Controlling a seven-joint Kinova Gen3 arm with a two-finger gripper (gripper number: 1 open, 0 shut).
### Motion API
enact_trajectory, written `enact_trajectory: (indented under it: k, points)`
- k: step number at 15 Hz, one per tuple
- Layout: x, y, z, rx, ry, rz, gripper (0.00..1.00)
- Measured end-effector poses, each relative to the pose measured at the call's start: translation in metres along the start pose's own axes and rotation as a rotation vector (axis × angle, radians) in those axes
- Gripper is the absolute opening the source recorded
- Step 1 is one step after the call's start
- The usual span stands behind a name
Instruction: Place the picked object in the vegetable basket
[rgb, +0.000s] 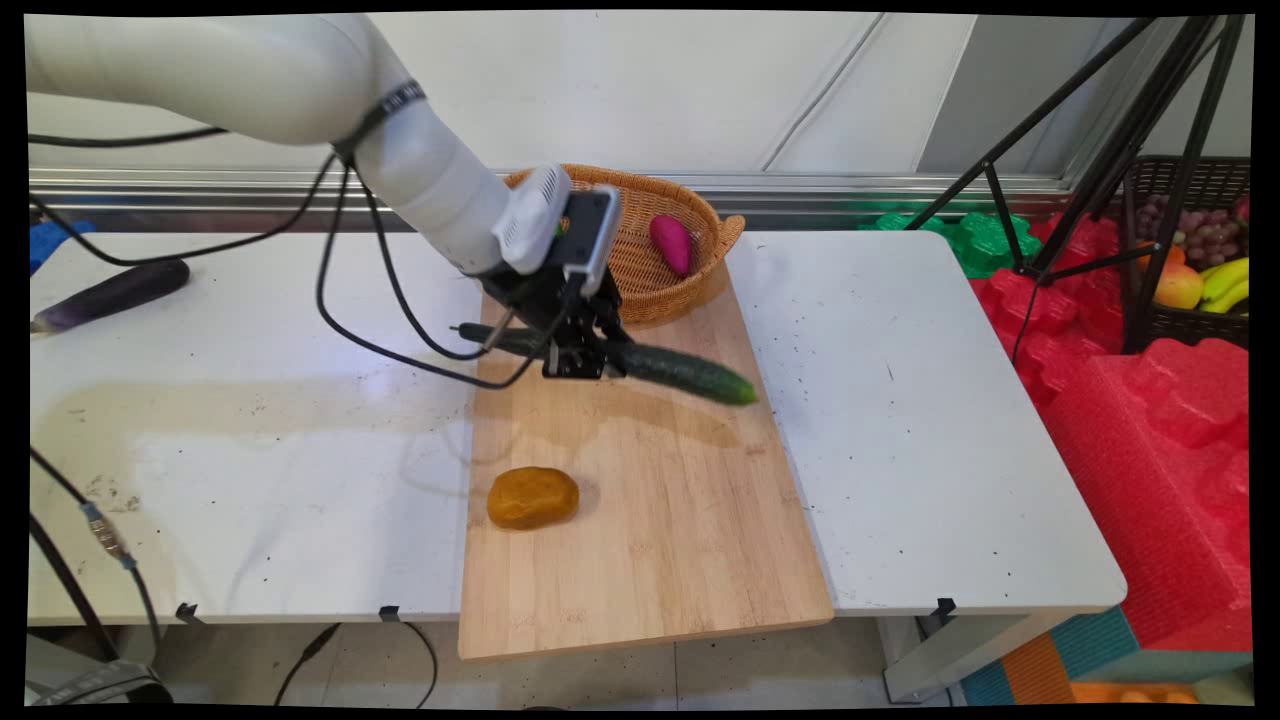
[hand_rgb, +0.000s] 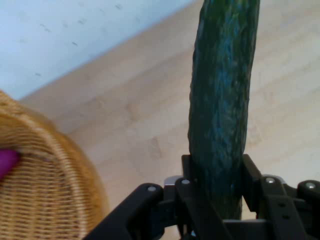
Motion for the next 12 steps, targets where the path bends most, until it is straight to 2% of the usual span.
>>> enact_trajectory:
  k: [6,10,12]
  points:
    - [0.01,-0.007,-0.071,0.133,0.077,-0.082,0.0]
    - [0.009,-0.033,-0.103,0.24,0.092,-0.121,0.0]
    - [0.007,-0.046,-0.109,0.279,0.093,-0.139,0.0]
